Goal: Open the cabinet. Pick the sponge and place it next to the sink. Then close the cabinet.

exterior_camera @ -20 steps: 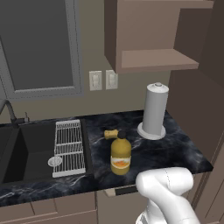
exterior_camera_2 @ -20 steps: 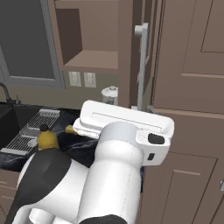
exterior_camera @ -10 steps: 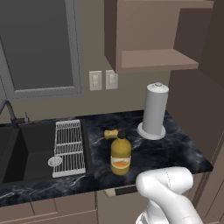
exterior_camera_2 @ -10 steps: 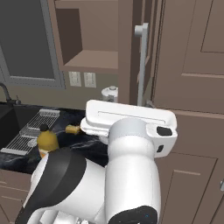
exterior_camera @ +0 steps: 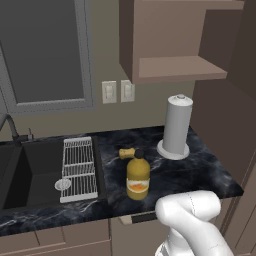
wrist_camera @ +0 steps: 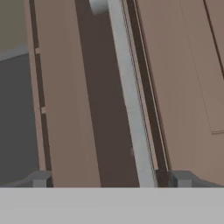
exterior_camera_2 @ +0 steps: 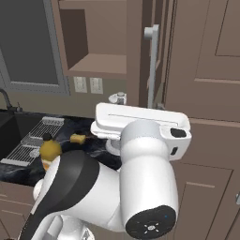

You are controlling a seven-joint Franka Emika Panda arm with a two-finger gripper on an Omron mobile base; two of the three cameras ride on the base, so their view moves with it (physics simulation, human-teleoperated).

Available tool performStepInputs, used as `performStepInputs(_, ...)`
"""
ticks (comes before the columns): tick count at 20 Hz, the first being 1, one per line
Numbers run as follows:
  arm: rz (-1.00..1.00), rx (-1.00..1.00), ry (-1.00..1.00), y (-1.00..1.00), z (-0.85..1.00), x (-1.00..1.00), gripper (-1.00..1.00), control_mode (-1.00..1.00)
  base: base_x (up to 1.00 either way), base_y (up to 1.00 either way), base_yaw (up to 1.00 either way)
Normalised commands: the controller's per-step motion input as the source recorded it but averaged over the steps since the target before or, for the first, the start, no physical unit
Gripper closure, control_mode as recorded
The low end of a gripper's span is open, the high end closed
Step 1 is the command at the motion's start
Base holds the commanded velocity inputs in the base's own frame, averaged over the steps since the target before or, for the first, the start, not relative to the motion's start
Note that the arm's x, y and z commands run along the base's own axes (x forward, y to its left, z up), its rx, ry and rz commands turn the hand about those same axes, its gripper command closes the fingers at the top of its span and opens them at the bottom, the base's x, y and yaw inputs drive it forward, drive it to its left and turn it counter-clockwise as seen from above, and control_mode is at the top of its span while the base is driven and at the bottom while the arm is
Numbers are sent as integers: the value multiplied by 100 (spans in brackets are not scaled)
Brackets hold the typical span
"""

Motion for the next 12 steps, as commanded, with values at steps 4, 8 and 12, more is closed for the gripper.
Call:
performStepInputs(4,8,0,0,27,0,0,-100,-100,0,0,0)
performStepInputs(8,10,0,0,35,0,0,-100,-100,0,0,0)
performStepInputs(12,10,0,0,33,0,0,-100,-100,0,0,0)
